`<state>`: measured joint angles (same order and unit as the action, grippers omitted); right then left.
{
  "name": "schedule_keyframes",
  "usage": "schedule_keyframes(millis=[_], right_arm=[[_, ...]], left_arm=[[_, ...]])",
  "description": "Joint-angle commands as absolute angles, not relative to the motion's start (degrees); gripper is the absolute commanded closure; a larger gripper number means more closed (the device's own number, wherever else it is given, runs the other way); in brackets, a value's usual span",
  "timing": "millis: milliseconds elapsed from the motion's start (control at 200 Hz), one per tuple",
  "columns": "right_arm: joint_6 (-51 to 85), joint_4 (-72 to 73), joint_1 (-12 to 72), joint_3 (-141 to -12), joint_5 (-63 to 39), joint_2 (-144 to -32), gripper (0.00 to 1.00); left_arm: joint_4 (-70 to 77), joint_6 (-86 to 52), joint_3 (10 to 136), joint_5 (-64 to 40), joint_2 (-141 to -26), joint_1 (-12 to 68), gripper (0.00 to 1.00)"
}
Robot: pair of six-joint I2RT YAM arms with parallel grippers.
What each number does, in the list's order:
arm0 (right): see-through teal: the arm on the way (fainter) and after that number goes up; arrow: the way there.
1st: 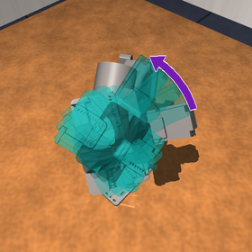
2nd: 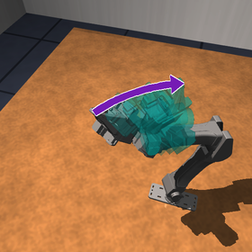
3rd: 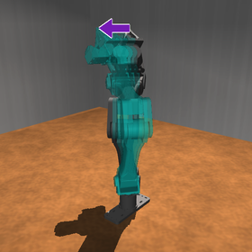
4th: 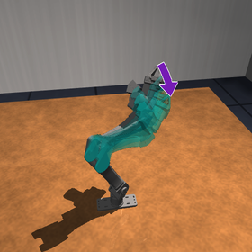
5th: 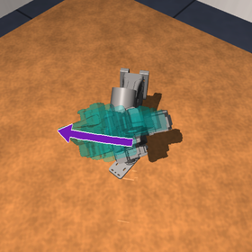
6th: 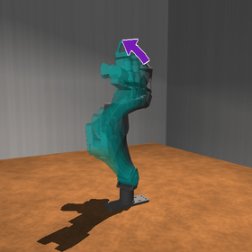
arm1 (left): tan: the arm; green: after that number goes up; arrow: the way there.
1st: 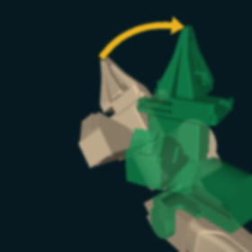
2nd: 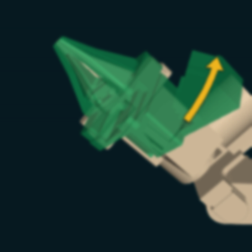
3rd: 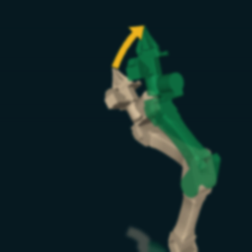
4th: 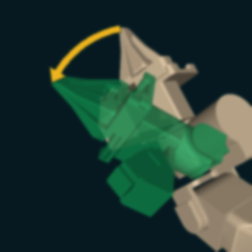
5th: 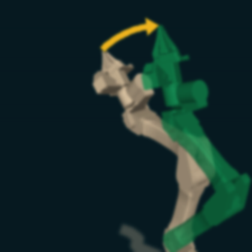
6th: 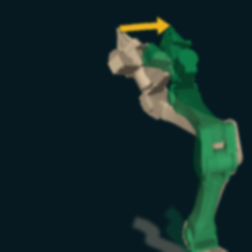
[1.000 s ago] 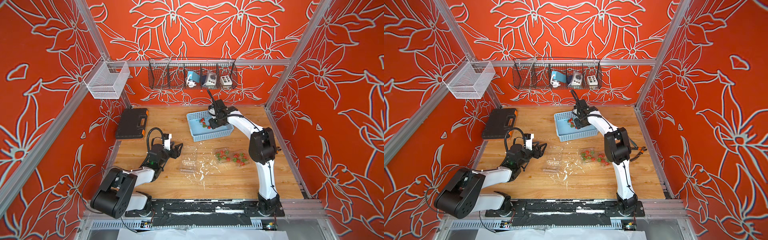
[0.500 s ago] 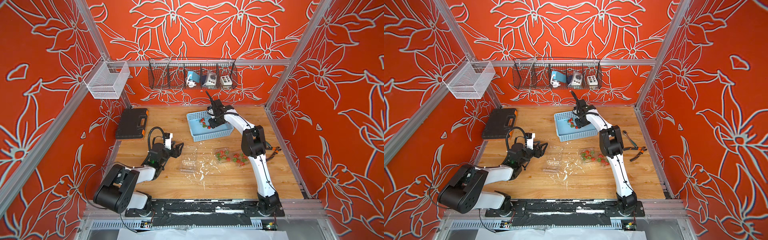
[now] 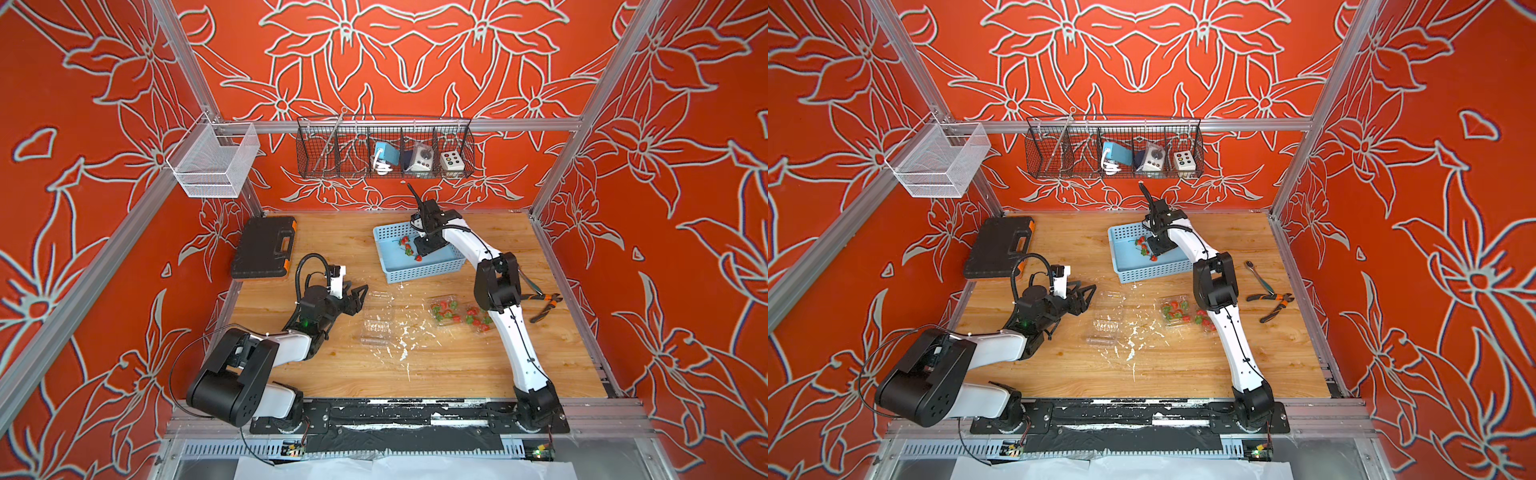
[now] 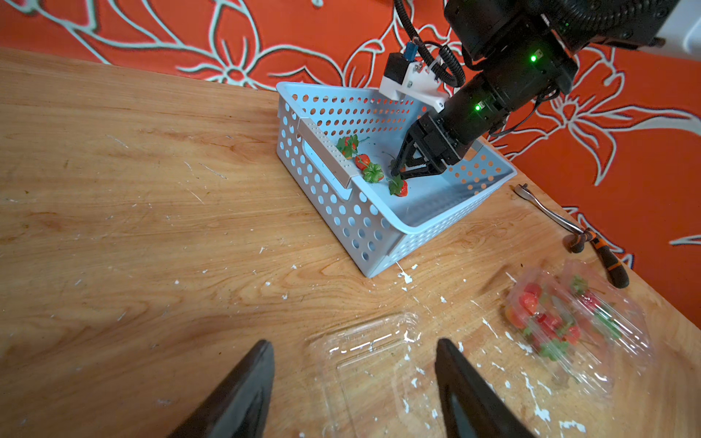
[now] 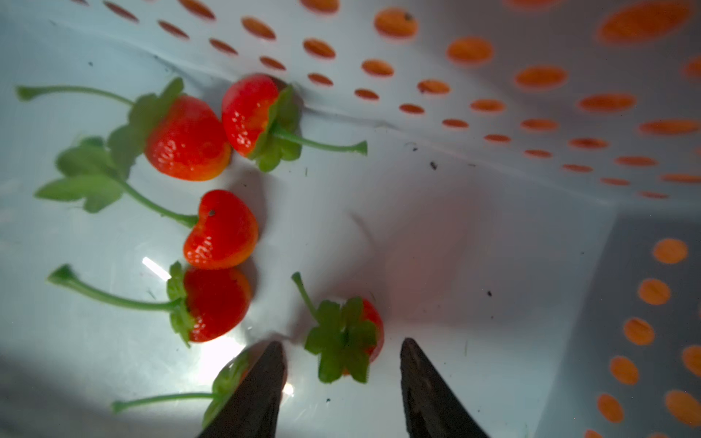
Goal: Pack strawberries into containers
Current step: Pick up the strawberry from the basket.
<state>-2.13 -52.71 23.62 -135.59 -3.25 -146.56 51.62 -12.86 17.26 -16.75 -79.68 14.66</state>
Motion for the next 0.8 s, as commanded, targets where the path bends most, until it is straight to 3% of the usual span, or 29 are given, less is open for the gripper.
schedule_keyframes(millis=[0,240,490,796], right_arm=[[-2.38,-54.84,23.51,-137.34,-1.98,-148.2,0.49],[-1.1,-55.27,22.81,-140.06,-2.53,-150.42,0.56],[-0.26,-55.38,22.22,-141.76,-3.16,-150.88,0.72],[-0.33,-53.48,21.84,-138.6,-4.26,-145.63,0.77]], left_arm=[[53.72,-12.61,18.54,-17.92,-80.31,14.94,0.33],[53.85,-12.65,18.54,-18.01,-80.42,14.94,0.33],[54.0,-12.64,18.54,-18.11,-80.77,14.94,0.33],[54.1,-12.74,18.54,-18.16,-80.77,14.94,0.33]])
